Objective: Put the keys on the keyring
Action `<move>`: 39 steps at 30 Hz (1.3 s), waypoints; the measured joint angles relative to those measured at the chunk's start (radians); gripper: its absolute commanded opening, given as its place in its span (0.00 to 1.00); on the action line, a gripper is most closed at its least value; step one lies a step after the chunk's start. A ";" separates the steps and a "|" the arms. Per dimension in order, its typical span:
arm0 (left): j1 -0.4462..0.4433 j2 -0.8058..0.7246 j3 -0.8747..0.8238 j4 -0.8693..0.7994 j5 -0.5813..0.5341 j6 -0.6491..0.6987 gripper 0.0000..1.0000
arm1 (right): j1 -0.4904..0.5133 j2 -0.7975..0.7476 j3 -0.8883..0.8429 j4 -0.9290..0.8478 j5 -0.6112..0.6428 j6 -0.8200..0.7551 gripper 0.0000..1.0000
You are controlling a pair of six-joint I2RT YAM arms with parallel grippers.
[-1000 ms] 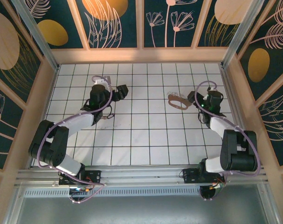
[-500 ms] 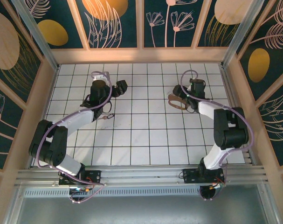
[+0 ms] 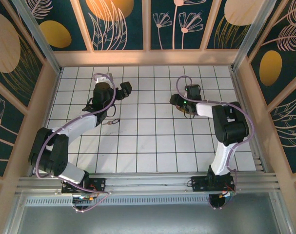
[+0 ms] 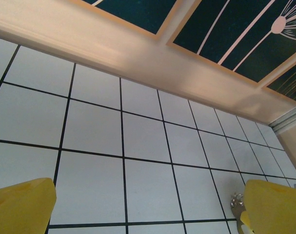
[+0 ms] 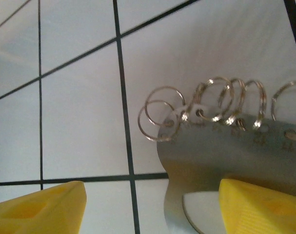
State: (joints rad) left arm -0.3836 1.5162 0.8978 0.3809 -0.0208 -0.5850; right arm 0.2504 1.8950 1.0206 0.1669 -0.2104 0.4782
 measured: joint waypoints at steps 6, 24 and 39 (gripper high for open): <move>0.000 -0.008 0.000 0.000 -0.008 0.000 0.98 | 0.001 0.022 0.029 -0.006 0.000 0.000 0.72; 0.000 -0.069 -0.035 -0.005 -0.035 0.000 0.98 | 0.084 0.027 0.031 -0.005 0.012 0.026 0.71; 0.000 -0.112 -0.049 -0.013 -0.038 0.000 0.98 | 0.316 0.047 0.042 0.029 0.035 0.109 0.71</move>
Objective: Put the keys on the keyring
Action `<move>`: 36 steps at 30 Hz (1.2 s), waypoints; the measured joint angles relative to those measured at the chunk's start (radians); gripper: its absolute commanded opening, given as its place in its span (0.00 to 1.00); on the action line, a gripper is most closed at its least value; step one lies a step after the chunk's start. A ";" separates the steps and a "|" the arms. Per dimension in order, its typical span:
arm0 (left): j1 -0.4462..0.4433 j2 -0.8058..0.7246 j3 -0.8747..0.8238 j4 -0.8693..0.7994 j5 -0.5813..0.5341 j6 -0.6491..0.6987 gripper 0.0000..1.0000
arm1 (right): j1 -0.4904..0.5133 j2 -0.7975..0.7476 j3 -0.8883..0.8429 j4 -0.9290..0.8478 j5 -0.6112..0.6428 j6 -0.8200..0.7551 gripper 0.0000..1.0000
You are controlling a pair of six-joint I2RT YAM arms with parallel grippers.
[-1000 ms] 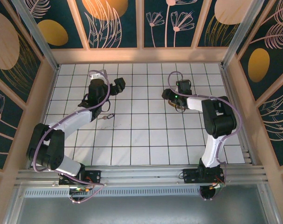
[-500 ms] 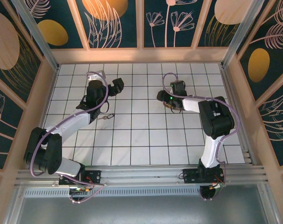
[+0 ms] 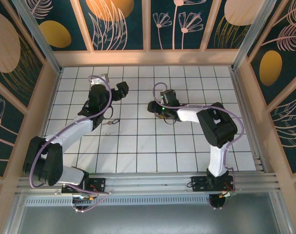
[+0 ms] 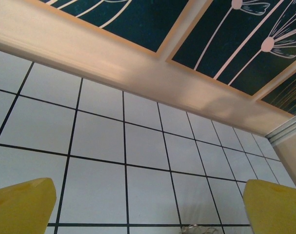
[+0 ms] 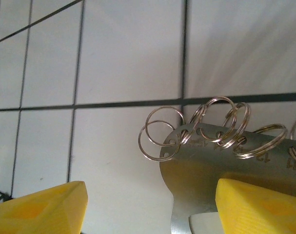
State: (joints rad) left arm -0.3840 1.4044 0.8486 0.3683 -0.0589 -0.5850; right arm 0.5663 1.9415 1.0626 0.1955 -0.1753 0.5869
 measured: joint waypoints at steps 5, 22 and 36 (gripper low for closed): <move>0.000 -0.032 0.000 -0.008 -0.003 0.000 0.98 | 0.077 0.040 0.050 0.010 0.002 0.047 0.71; 0.000 -0.121 -0.025 -0.036 -0.006 0.000 0.99 | 0.144 0.119 0.150 0.037 0.009 0.192 0.71; 0.000 -0.122 -0.028 -0.041 -0.007 0.000 0.99 | 0.156 0.129 0.177 0.021 0.009 0.196 0.72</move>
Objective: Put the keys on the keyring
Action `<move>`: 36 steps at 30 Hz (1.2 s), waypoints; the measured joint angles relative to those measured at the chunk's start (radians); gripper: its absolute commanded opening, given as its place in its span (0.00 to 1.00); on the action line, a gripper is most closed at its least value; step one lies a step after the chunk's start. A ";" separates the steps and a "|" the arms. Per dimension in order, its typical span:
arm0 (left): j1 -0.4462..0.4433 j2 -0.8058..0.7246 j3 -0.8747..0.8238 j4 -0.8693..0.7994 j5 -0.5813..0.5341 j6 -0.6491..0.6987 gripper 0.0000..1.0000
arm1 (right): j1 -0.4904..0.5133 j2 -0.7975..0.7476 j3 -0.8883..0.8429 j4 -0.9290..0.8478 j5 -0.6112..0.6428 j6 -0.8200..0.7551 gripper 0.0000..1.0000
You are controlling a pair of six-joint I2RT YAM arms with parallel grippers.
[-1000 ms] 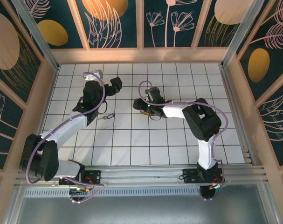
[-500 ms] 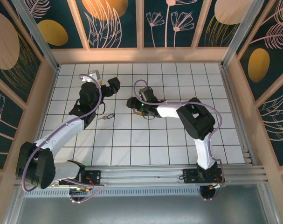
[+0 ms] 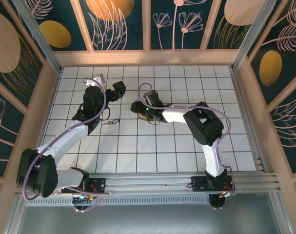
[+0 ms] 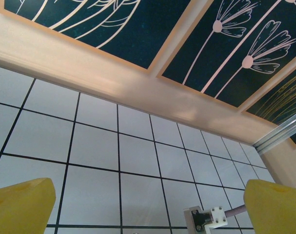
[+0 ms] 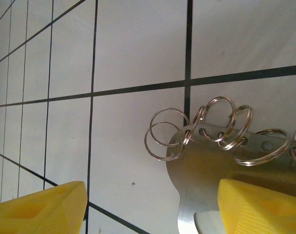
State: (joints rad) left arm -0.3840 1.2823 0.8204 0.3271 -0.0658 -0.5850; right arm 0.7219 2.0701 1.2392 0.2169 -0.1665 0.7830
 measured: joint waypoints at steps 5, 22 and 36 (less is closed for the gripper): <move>0.000 0.000 0.000 -0.011 -0.024 -0.004 0.99 | 0.006 -0.006 0.000 -0.018 0.002 -0.045 0.72; 0.000 0.098 0.044 -0.266 -0.305 -0.179 0.99 | 0.006 -0.205 -0.080 -0.093 0.144 -0.214 0.99; 0.000 0.164 0.037 -0.385 -0.269 -0.442 0.95 | 0.000 -0.284 -0.144 -0.113 0.311 -0.341 0.95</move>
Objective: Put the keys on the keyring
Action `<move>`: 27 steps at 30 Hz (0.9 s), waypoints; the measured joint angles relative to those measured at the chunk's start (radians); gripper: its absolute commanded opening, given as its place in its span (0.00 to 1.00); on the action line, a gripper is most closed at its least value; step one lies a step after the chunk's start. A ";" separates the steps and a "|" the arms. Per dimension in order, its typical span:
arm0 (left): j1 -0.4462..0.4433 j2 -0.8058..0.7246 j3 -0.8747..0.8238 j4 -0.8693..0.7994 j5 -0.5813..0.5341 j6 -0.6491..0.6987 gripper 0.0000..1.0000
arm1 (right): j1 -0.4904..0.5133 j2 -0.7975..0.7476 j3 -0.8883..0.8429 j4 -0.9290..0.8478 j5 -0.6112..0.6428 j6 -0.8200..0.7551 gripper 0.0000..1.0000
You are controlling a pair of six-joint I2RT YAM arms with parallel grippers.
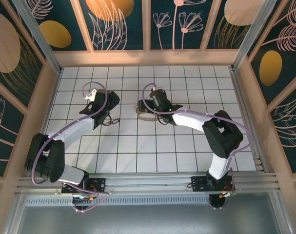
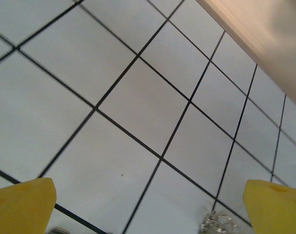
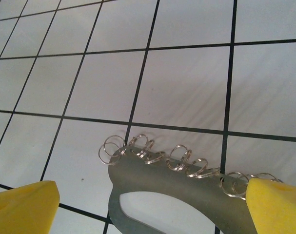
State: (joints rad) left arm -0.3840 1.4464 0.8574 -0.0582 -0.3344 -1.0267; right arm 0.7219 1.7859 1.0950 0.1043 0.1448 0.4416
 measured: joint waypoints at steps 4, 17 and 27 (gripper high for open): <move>0.000 0.000 -0.006 -0.026 0.012 -0.176 0.77 | -0.026 -0.004 -0.051 0.043 -0.078 -0.014 0.93; 0.000 0.050 -0.006 -0.150 0.047 -0.691 0.53 | -0.059 -0.015 -0.113 0.103 -0.236 -0.017 0.83; 0.034 0.161 0.021 -0.160 0.135 -0.781 0.43 | -0.059 -0.015 -0.113 0.109 -0.251 -0.017 0.83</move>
State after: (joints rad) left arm -0.3500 1.6077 0.8780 -0.2184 -0.1997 -1.8080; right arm 0.6628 1.7710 0.9825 0.2134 -0.1066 0.4248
